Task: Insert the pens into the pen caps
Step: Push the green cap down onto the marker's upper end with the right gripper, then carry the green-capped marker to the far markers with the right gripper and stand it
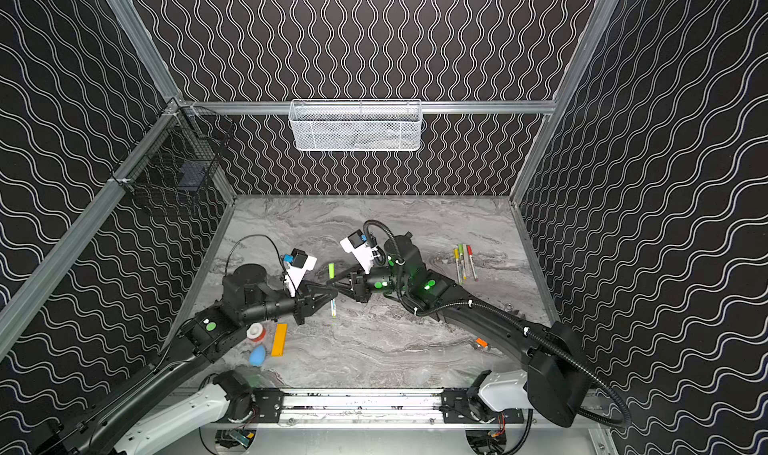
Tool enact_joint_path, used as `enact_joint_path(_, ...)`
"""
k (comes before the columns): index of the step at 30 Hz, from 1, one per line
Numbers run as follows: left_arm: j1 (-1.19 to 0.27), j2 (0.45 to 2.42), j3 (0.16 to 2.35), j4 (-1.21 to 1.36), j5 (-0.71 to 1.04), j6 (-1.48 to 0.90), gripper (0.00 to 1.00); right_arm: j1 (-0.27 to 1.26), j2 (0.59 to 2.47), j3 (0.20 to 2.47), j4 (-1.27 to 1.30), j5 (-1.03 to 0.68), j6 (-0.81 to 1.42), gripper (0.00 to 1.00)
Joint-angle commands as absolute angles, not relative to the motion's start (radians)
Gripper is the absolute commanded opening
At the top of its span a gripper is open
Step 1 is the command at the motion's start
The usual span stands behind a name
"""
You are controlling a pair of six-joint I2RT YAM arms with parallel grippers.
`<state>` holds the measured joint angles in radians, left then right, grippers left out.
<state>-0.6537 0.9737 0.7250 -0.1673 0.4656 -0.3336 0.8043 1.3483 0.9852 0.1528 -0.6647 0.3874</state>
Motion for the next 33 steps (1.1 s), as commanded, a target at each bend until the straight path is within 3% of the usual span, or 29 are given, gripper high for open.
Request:
enact_joint_path(1, -0.652, 0.995, 0.748, 0.001, 0.509, -0.272, 0.0, 0.805, 1.348, 1.026, 0.023, -0.643, 0.393, 0.26)
enact_joint_path(11, -0.655, 1.008, 0.726, 0.016, 0.502, -0.287, 0.0, 0.805, 1.339, 1.084, -0.005, -0.623, 0.367, 0.36)
enact_joint_path(20, -0.652, 1.015, 0.734, 0.001, 0.476, -0.299, 0.01, 0.804, 1.339, 1.094, -0.019, -0.632, 0.352, 0.16)
enact_joint_path(25, -0.653, 1.027, 0.734, 0.006, 0.471, -0.32, 0.24, 0.799, 1.331, 1.092, -0.056, -0.607, 0.333, 0.12)
enact_joint_path(27, -0.653, 1.032, 0.737, -0.01, 0.455, -0.328, 0.49, 0.772, 1.324, 1.09, -0.098, -0.58, 0.312, 0.12)
enact_joint_path(29, -0.652, 1.039, 0.743, -0.04, 0.429, -0.326, 0.63, 0.718, 1.325, 1.082, -0.137, -0.577, 0.302, 0.12)
enact_joint_path(33, -0.653, 1.046, 0.755, -0.105, 0.381, -0.325, 0.73, 0.58, 1.357, 1.075, -0.24, -0.543, 0.253, 0.12)
